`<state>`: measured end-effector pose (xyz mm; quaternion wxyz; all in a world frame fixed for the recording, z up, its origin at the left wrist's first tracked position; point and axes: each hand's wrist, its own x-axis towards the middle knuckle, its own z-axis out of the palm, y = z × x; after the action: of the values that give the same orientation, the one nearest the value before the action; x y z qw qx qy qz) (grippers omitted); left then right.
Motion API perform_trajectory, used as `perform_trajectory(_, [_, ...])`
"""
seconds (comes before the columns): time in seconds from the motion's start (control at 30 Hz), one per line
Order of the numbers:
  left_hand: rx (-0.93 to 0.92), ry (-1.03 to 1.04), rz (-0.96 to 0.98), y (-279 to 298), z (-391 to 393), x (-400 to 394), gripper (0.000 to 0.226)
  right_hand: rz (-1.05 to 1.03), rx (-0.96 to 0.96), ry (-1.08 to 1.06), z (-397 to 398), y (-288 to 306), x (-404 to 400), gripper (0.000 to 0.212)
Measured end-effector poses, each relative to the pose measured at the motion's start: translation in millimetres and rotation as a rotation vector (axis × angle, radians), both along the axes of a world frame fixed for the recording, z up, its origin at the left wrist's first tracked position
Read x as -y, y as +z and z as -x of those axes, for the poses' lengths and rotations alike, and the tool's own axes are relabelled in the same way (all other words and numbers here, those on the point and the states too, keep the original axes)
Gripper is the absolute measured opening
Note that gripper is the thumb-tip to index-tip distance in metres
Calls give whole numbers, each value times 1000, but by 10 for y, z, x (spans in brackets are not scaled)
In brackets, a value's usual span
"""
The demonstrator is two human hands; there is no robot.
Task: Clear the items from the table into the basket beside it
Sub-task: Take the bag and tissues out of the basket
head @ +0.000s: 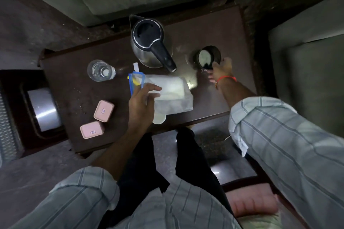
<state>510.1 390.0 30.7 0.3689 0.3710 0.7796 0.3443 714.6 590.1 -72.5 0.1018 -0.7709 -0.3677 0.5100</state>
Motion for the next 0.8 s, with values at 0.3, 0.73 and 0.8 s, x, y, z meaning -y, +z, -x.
perform_trajectory(0.3, [11,12,-68,35,-253,266,31,28,-124,-28,77,-100,-426,22])
perform_trajectory(0.73, [106,90,-209,460,-120,74,40,214,-206,89,35,812,525,42])
perform_trajectory(0.8, [140,110,-227,630,-86,36,38,330,-297,127,99,1034,773,60])
